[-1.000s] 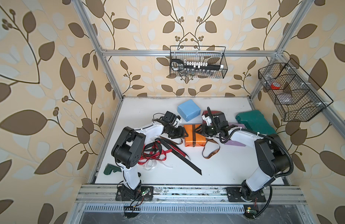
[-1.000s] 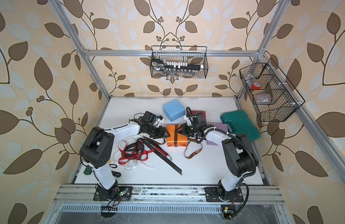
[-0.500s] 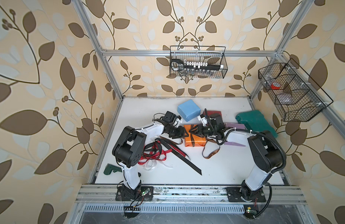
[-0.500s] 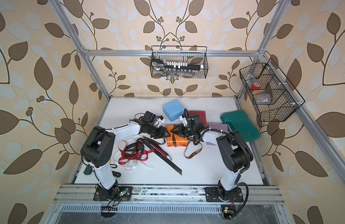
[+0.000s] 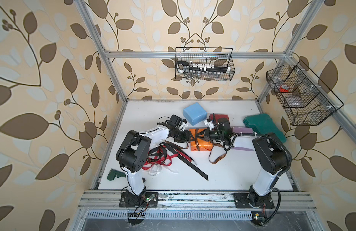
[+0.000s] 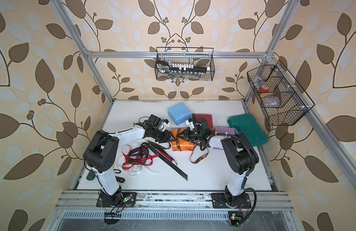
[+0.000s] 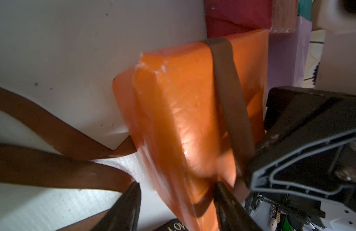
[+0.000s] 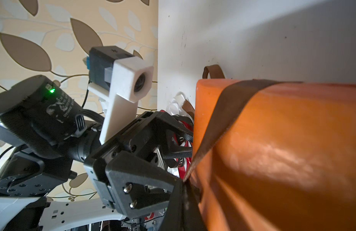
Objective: Untie the ribbon bows on the gift boxes
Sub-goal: Pull the ribbon from the gift box.
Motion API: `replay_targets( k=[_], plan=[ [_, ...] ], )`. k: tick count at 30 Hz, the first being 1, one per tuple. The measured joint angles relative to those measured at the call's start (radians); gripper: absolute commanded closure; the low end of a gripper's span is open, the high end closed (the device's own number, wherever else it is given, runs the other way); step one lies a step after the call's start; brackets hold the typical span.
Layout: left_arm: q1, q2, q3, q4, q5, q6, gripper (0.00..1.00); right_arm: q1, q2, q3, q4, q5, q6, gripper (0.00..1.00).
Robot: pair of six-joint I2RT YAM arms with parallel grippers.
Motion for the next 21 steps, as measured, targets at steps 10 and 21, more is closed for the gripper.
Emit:
replay_targets(
  k=[10,21],
  plan=[
    [0.0,0.0,0.008,-0.014,-0.005,0.002,0.38,-0.052,-0.124,-0.018,0.076,-0.063,0.105,1.0],
    [0.0,-0.001,0.029,-0.054,-0.027,0.003,0.38,-0.102,-0.265,0.075,0.022,-0.108,0.103,1.0]
  ],
)
